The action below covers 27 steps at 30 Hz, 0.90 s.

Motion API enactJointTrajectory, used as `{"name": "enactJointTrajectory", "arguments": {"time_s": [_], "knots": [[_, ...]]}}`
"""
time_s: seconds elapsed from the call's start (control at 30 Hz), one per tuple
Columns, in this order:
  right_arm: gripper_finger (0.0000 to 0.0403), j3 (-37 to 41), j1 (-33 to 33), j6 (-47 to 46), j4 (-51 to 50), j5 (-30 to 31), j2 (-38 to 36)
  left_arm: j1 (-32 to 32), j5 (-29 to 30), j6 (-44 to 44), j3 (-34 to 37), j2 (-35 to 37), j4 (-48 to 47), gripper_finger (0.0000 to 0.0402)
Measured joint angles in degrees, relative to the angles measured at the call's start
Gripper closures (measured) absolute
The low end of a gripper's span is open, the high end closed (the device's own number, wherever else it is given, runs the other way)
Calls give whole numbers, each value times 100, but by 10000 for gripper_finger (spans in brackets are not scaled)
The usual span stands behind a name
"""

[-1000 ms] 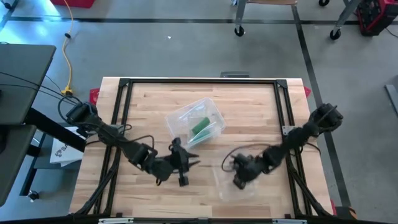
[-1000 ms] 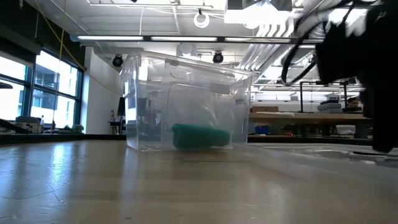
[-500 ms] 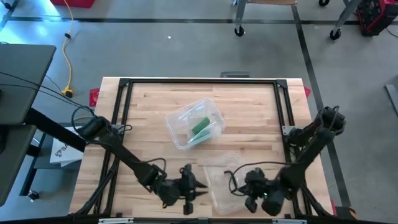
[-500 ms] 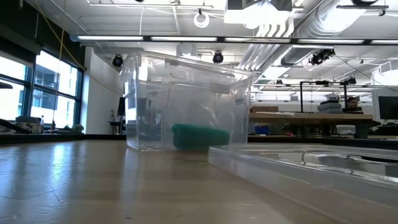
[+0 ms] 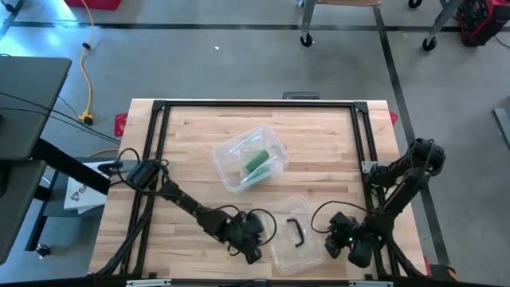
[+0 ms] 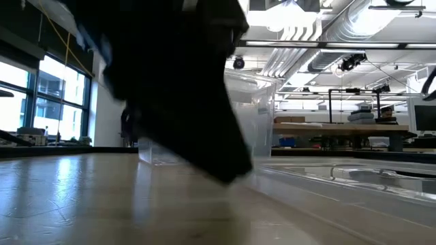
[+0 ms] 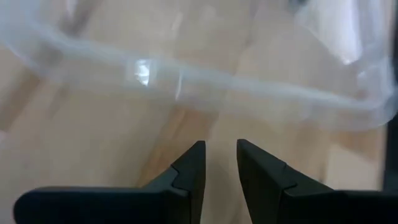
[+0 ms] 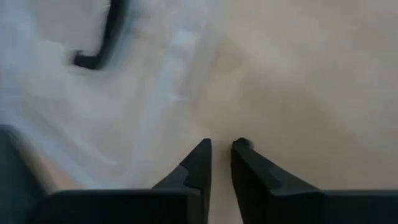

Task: Roll bandage
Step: Close the transparent bin

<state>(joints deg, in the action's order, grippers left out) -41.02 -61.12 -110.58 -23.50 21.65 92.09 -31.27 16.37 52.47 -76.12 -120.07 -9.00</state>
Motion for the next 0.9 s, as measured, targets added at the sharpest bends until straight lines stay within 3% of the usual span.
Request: {"name": "enactJointTrajectory", "arguments": {"time_s": [0.1, 0.23, 0.63, 0.9], "knots": [[348, 573, 67, 147, 1566, 236, 91, 13, -62, 0, -11, -206, 220, 317], [343, 684, 215, 452, 2264, 437, 235, 90, -90, 86, -31, -397, 529, 317], [343, -4, 297, 1581, 1804, 675, 270, 263, -87, -20, -7, -432, 544, 317], [343, -693, 290, 1501, 406, 824, 253, 188, 74, -4, -7, -441, 550, 317]]}}
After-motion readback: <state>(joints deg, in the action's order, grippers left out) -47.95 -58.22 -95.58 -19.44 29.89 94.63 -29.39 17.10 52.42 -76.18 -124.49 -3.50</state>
